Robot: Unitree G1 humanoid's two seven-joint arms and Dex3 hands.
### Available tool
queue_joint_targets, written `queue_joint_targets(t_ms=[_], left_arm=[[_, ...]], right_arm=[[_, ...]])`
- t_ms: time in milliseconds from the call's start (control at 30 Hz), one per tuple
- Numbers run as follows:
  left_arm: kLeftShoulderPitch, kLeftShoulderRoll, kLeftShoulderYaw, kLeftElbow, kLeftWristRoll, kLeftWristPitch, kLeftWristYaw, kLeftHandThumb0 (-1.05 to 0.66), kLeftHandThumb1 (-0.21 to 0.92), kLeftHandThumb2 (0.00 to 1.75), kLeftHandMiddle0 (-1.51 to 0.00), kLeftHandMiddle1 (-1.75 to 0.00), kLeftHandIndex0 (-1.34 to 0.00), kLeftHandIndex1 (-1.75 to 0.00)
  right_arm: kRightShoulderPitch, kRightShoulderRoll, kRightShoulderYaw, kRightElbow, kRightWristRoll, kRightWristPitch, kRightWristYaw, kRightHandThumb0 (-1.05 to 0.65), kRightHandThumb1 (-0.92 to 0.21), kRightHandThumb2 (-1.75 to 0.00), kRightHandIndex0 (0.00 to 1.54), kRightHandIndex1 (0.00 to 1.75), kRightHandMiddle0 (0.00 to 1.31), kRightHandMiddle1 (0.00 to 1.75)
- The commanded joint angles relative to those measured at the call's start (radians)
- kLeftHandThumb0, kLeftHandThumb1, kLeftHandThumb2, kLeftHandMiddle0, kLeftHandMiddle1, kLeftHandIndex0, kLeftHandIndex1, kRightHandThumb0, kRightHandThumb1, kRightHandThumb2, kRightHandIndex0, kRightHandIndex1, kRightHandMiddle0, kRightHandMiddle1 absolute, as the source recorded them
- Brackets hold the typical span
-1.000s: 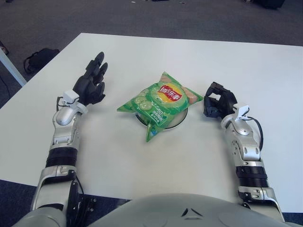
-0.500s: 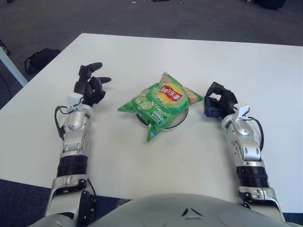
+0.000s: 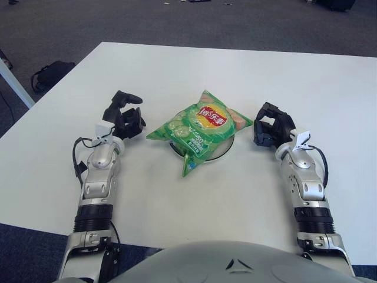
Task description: Put the snack into the plate.
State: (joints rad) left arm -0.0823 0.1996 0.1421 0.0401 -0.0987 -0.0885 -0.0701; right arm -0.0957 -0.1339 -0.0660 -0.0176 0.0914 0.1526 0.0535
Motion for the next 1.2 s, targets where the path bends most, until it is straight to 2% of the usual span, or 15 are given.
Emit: queue_joint_targets(t_ms=[0,467,967,1167], left_arm=[[0.063,-0.02,-0.012,0.023,-0.005,-0.025,-0.025,-0.41,0.56,1.01,-1.09,-1.75,-0.43,-1.75],[0.1,-0.033,-0.022,0.033,-0.057,-0.084,-0.112,-0.41,0.55,1.02,-1.1,-1.75,-0.43,-1.75],[0.133,-0.048,-0.035,0.014,-0.081,-0.035,-0.13,-0.41,0.55,1.02,-1.11,-1.75,-0.43,-1.75],[0.137,-0.053,-0.042,0.009,-0.085,-0.023,-0.124,-0.41,0.55,1.02,-1.12,-1.75,-0.43,-1.75]], right_arm=[[0.064,0.009,0.0,0.049,-0.013,0.045,-0.008,-0.5,-0.27,-1.37,1.12,1.75,0.66,1.75],[0.063,0.09,-0.055,0.063,0.006,-0.027,-0.138,-0.5,-0.26,-1.38,1.12,1.75,0.66,1.75],[0.056,0.152,-0.083,0.062,0.006,-0.059,-0.276,-0.52,-0.22,-1.43,1.15,1.75,0.69,1.75],[0.052,0.17,-0.087,0.085,-0.006,-0.136,-0.328,-0.51,-0.23,-1.41,1.15,1.75,0.68,1.75]])
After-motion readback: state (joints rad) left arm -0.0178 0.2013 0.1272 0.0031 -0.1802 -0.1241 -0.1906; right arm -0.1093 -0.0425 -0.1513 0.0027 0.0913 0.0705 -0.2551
